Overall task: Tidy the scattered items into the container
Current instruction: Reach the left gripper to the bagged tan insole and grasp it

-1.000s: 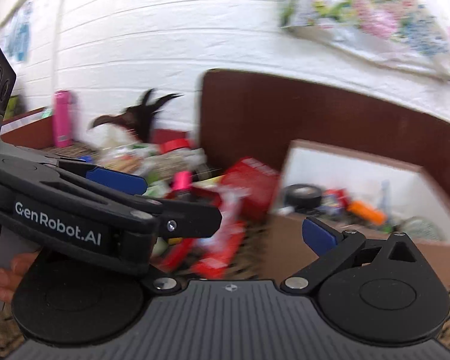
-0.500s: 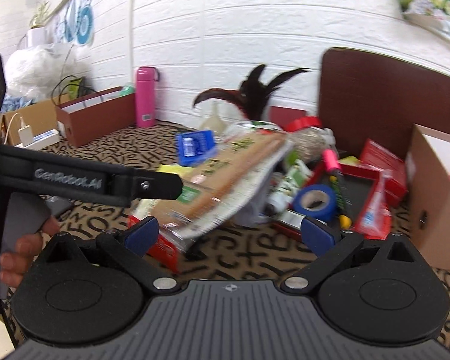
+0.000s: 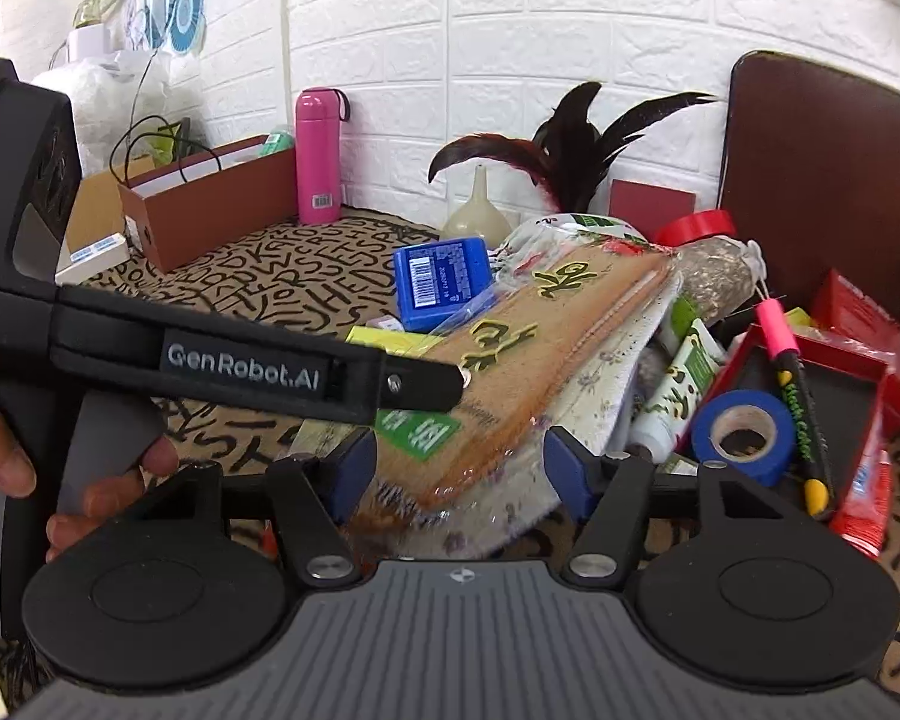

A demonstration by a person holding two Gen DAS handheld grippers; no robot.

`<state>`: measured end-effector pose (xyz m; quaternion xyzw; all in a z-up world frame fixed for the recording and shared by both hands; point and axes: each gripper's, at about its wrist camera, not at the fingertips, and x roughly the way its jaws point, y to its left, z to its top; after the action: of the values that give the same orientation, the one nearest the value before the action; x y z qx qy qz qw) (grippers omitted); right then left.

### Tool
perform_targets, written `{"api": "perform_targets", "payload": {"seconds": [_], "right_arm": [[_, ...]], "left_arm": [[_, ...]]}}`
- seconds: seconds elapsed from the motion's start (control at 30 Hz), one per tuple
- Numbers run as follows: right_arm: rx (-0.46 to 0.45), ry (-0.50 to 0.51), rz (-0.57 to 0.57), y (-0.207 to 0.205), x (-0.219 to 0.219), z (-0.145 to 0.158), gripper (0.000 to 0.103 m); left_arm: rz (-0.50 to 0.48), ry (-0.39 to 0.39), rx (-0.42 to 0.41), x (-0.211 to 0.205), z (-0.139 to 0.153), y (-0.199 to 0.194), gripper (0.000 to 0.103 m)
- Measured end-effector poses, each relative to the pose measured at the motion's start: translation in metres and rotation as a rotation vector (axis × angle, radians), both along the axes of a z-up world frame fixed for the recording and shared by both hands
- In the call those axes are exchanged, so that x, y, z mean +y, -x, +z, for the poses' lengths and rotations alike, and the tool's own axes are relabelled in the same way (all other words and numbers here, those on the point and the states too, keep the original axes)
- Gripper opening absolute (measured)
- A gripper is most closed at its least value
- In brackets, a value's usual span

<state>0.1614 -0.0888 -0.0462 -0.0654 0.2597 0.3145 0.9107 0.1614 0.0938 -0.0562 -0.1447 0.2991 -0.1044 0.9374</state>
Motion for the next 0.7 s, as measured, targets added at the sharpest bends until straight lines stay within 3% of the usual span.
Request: {"api": "perform_targets", "payload": {"seconds": [0.17,0.27,0.3,0.37,0.47,0.7], "right_arm": [[-0.013,-0.016,-0.002,-0.011,0.005,-0.002,0.067],[-0.048,0.017,-0.014,-0.013,0.013,-0.006,0.07],[-0.063,0.045,-0.016,-0.013,0.016,-0.007,0.068],[-0.082,0.091,-0.032,-0.01,0.018,-0.006,0.054],[-0.043,0.062,-0.052,-0.003,0.006,0.0,0.039],[0.015,0.025,-0.098,0.046,-0.041,0.007,0.033]], "left_arm": [[-0.073,0.001,-0.012,-0.008,-0.003,-0.011,0.075],[-0.068,-0.037,-0.015,-0.014,-0.003,-0.011,0.072],[-0.059,-0.042,-0.011,-0.013,-0.002,-0.009,0.065],[-0.043,0.0,0.01,-0.008,0.001,-0.005,0.064],[-0.039,0.045,0.019,-0.006,0.007,0.009,0.054],[-0.154,0.025,0.039,-0.052,0.014,0.06,0.053]]}}
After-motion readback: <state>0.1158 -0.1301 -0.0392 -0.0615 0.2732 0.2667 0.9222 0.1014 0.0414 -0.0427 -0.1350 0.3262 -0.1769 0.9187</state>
